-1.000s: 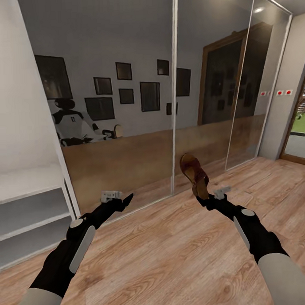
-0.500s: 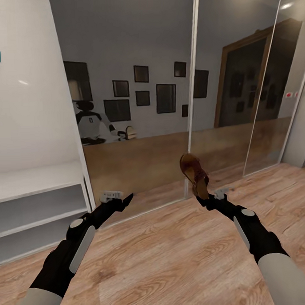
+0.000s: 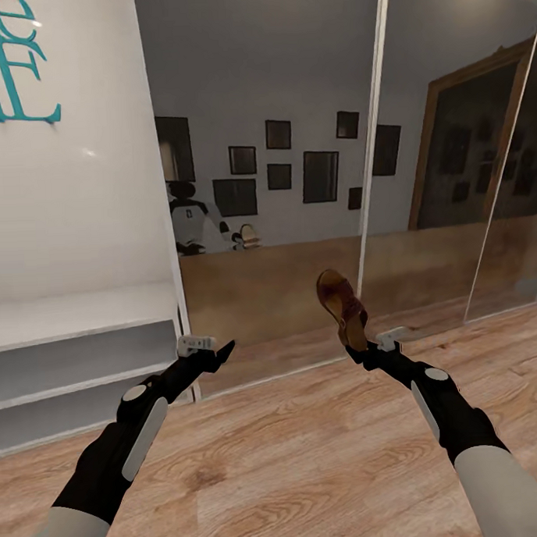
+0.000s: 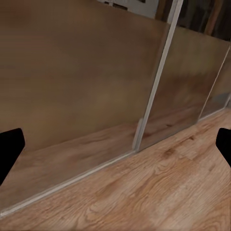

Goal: Pick up the two gym shoes and the two sandals from the corridor floor and place them onto the hallstand (shoe rack) in the corridor, making sure they are on the rack and not on the floor. Arrange them so the two gym shoes are next to each other and the two sandals are next to each other.

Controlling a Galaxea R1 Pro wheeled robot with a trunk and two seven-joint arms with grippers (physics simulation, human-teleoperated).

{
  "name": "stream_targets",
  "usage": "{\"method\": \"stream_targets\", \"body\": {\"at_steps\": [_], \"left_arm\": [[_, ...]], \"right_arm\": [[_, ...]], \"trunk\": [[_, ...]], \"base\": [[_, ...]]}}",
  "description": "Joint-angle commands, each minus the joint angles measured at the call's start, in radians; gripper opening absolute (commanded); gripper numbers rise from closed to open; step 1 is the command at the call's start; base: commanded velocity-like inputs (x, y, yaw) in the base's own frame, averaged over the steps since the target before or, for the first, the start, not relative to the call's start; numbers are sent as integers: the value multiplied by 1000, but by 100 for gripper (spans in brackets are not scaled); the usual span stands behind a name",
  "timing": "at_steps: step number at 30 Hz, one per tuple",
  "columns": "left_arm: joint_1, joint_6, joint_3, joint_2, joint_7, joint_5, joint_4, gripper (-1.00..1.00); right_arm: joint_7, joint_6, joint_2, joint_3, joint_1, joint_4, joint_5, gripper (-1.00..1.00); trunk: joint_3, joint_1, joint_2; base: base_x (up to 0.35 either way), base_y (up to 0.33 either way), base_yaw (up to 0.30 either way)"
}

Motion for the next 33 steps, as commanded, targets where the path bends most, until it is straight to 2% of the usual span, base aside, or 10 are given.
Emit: {"method": "stream_targets", "body": {"at_steps": [1,25,33], "left_arm": [[-1,7,-1,1,0,11,-1,100],[-1,7,-1,0,0,11,-1,100],[-1,7,-1,0,0,11,-1,100]], "right_arm": [[6,6,1,-4,0,-2,6,-100],[6,6,1,-4,0,-2,7,-100],[6,6,1,-4,0,-2,8,-100]], "trunk": [[0,0,0],[26,0,0],[28,0,0]], "base": [[0,0,232],[0,0,232],[0,0,281]]}}
